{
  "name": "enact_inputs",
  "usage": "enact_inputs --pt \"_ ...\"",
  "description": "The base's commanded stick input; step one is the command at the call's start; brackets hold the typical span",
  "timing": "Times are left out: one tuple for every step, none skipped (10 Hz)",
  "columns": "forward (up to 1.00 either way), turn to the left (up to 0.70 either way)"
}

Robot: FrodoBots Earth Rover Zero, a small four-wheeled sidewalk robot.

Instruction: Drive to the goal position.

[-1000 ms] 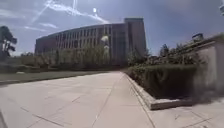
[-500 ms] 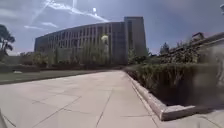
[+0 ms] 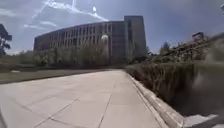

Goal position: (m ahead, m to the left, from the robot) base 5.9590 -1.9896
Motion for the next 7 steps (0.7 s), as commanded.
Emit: enact_inputs --pt "0.70 -0.34" --pt "0.70 -0.34" --pt "0.70 -0.05" --pt "0.70 -0.05" --pt "0.70 -0.05" --pt "0.70 -0.05" --pt "0.70 -0.05"
